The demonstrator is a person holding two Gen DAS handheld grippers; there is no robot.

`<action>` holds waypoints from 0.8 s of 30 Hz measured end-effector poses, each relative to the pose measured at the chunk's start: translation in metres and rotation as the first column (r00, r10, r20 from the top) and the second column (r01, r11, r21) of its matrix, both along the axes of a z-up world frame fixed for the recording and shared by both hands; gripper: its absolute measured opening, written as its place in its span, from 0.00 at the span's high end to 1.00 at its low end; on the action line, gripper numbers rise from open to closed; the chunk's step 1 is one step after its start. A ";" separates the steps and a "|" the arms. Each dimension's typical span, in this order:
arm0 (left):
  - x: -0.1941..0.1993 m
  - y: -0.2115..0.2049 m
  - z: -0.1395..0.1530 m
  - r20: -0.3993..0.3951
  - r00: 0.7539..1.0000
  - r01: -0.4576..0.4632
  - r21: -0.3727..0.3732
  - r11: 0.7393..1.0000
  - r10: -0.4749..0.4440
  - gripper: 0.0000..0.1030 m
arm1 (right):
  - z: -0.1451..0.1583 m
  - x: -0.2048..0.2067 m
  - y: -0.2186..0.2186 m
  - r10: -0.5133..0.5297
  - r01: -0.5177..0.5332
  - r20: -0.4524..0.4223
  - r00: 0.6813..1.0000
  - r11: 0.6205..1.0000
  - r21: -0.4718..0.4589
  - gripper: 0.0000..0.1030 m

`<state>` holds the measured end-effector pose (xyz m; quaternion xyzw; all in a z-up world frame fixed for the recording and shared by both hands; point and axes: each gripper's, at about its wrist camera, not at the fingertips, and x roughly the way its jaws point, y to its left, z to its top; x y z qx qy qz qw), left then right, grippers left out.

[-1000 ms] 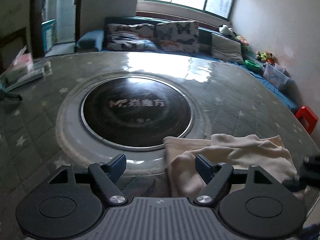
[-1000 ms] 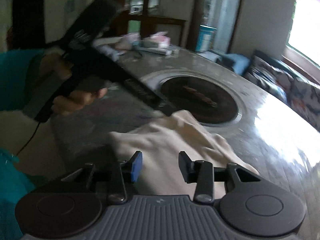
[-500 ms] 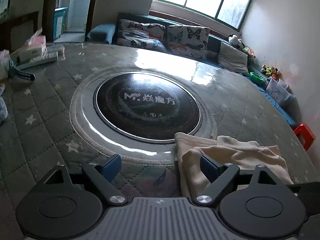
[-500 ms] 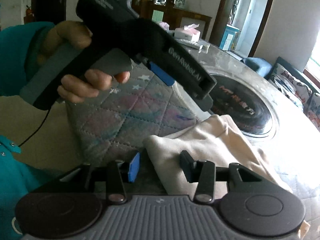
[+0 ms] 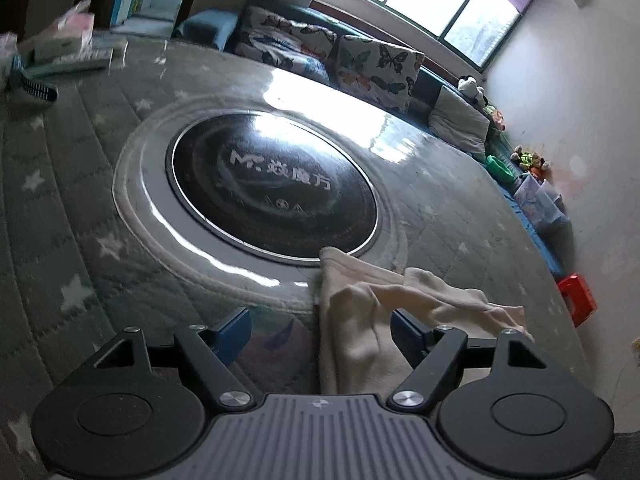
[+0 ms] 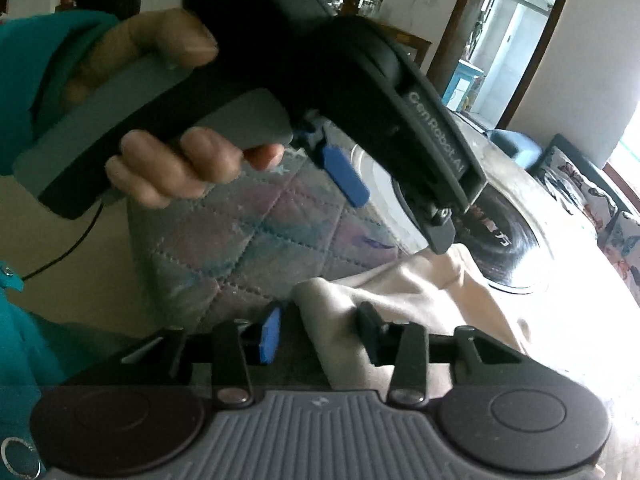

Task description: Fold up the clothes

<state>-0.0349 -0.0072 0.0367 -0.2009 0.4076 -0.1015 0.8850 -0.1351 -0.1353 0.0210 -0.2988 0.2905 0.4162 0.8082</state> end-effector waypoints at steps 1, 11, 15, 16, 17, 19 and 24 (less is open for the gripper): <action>0.000 0.000 0.000 -0.009 1.000 -0.006 -0.013 1.000 0.006 0.23 | 0.002 0.003 -0.002 -0.018 0.018 -0.012 1.000 1.000 0.012 0.80; 0.000 -0.004 -0.004 -0.086 0.994 -0.079 -0.135 0.988 0.067 0.23 | 0.030 0.025 -0.035 -0.104 0.134 -0.152 0.983 0.969 0.209 0.86; 0.004 -0.011 -0.010 -0.131 0.989 -0.087 -0.176 0.981 0.065 0.29 | 0.041 0.027 -0.050 -0.117 0.159 -0.168 0.979 0.952 0.262 0.86; 0.005 -0.013 -0.012 -0.142 0.988 -0.088 -0.187 0.978 0.062 0.36 | 0.043 0.027 -0.054 -0.118 0.161 -0.169 0.979 0.949 0.271 0.86; 0.006 -0.015 -0.014 -0.151 0.987 -0.090 -0.198 0.976 0.060 0.40 | 0.044 0.028 -0.057 -0.119 0.163 -0.168 0.979 0.947 0.278 0.86; 0.008 -0.019 -0.017 -0.169 0.984 -0.086 -0.218 0.972 0.049 0.58 | 0.046 0.028 -0.061 -0.119 0.166 -0.171 0.978 0.942 0.292 0.86; 0.010 -0.025 -0.023 -0.187 0.982 -0.079 -0.234 0.969 0.035 0.81 | 0.046 0.027 -0.069 -0.120 0.172 -0.180 0.976 0.935 0.310 0.87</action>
